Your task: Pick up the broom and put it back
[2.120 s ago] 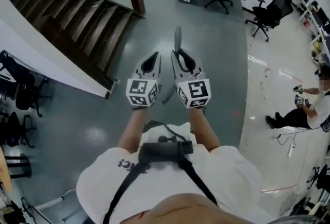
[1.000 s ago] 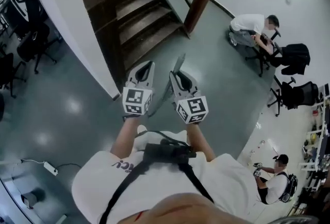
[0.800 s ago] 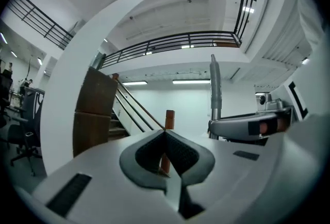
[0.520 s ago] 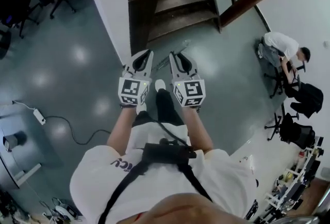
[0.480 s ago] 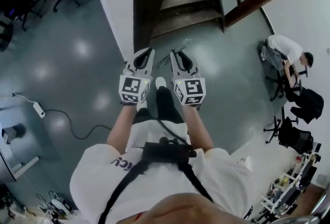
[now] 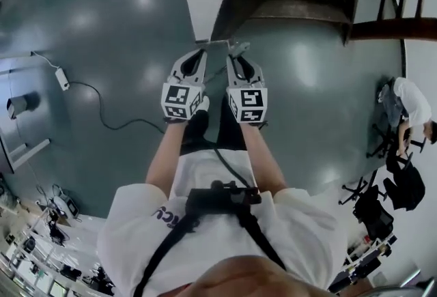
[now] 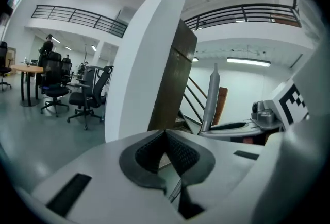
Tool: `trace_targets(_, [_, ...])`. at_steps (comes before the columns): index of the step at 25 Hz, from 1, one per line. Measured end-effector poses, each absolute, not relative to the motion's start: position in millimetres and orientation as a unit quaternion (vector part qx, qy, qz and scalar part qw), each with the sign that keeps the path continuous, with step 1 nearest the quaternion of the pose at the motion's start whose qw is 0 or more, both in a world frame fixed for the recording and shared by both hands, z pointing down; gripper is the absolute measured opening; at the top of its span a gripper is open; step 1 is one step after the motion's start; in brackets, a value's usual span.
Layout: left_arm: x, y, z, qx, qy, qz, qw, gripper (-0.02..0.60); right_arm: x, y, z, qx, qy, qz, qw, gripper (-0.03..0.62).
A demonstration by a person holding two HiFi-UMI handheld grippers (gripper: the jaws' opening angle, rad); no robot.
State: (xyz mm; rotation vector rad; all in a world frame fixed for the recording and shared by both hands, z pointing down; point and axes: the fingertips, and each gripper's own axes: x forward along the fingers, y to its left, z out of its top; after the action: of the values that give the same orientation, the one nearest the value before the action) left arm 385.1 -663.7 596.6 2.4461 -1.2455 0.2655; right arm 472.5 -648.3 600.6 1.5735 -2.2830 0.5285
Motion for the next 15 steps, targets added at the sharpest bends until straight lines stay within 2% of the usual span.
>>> trace_targets(15, [333.8, -684.8, 728.8, 0.811, -0.513, 0.143, 0.242, 0.011, 418.6, -673.9, 836.6, 0.469, -0.781, 0.283, 0.300, 0.084])
